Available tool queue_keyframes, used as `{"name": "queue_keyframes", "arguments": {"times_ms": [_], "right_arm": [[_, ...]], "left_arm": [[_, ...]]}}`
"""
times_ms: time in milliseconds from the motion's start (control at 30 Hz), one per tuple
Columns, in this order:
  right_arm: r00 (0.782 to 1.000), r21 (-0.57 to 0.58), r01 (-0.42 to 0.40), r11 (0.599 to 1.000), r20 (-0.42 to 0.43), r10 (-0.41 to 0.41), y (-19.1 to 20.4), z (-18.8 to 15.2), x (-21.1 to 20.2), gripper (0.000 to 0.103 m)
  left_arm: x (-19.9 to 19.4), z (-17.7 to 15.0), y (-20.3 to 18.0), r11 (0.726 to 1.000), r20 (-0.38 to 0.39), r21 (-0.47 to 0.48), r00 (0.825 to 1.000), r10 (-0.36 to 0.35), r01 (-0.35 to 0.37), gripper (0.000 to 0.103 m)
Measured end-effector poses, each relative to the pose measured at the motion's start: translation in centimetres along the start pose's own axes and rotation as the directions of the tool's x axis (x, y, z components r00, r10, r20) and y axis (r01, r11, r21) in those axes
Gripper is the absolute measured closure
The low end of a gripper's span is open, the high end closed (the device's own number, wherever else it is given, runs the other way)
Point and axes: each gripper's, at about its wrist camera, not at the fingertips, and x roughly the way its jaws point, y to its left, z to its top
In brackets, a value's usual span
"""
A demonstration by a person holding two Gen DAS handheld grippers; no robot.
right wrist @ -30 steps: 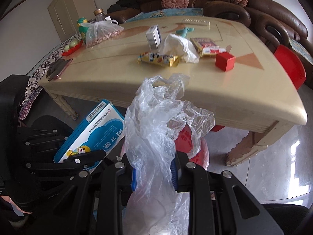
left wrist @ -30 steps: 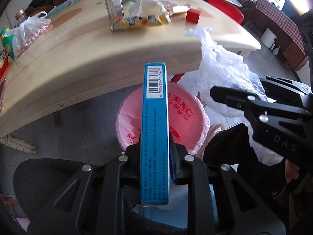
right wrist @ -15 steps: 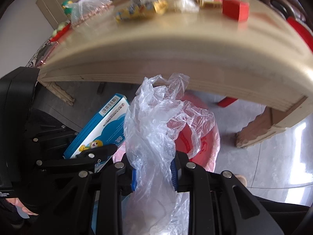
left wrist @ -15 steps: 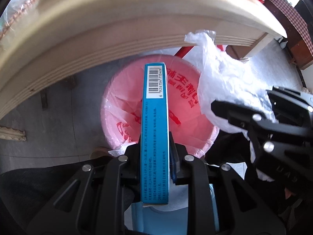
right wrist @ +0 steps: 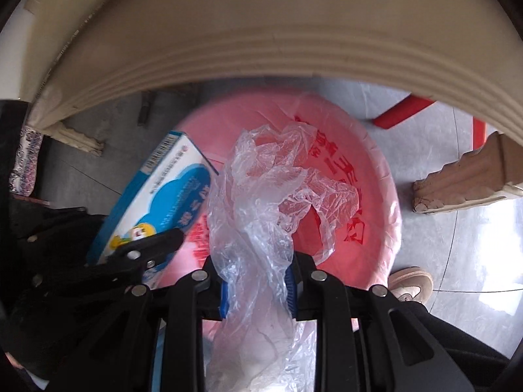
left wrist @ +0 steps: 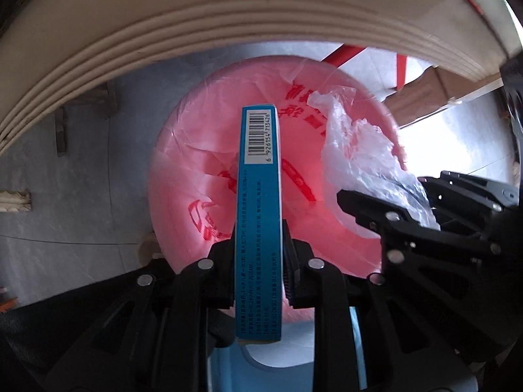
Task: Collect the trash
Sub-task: 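Lift the blue box and plastic bag with both tools and carry them over the pink bin, then open both tools to drop the blue box and plastic bag into the bin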
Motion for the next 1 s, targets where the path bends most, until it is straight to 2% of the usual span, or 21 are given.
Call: {"name": "queue_keyframes", "arguments": {"times_ms": [100, 267, 367, 433, 467, 500, 600, 800, 1000], "right_arm": [[1.0, -0.007, 0.02, 1.0, -0.016, -0.02, 0.1, 0.6, 1.4, 0.078], [0.999, -0.008, 0.0, 1.0, -0.048, 0.0, -0.3, 0.6, 3.5, 0.078], [0.999, -0.015, -0.017, 1.0, -0.038, 0.017, -0.1, 0.6, 4.0, 0.077], [0.999, -0.009, -0.023, 1.0, -0.026, 0.022, -0.7, 0.8, 4.2, 0.073], [1.0, -0.007, -0.016, 1.0, -0.019, 0.016, -1.1, 0.8, 4.2, 0.072], [1.0, 0.001, -0.01, 1.0, -0.011, 0.01, -1.8, 0.8, 4.1, 0.067], [1.0, 0.03, -0.028, 0.999, 0.001, 0.028, -2.7, 0.9, 3.7, 0.061], [0.999, 0.032, -0.024, 0.999, 0.026, 0.023, -2.9, 1.2, 3.3, 0.043], [0.998, 0.017, -0.031, 0.999, 0.055, 0.03, -2.7, 1.4, 2.9, 0.039]], "left_arm": [[1.0, 0.3, 0.6, 0.999, -0.018, -0.024, 1.0, -0.026, 0.026, 0.081], [1.8, 0.9, 1.5, 0.996, -0.03, -0.067, 0.998, -0.059, 0.057, 0.081], [2.4, 1.1, 1.8, 0.997, -0.025, -0.064, 0.999, -0.049, 0.047, 0.08], [2.5, 1.2, 2.0, 0.998, -0.017, -0.058, 1.0, -0.026, 0.025, 0.074], [2.5, 1.1, 2.3, 0.997, -0.016, -0.068, 1.0, -0.022, 0.021, 0.066], [2.5, 1.1, 2.7, 0.996, -0.019, -0.083, 1.0, -0.024, 0.022, 0.059], [2.4, 1.4, 3.0, 0.991, -0.015, -0.124, 0.999, -0.042, 0.04, 0.049], [0.9, 1.8, 3.1, 0.986, 0.029, -0.157, 0.998, -0.055, 0.059, 0.038], [0.1, 1.9, 3.6, 0.98, 0.064, -0.187, 0.996, -0.056, 0.067, 0.036]]}}
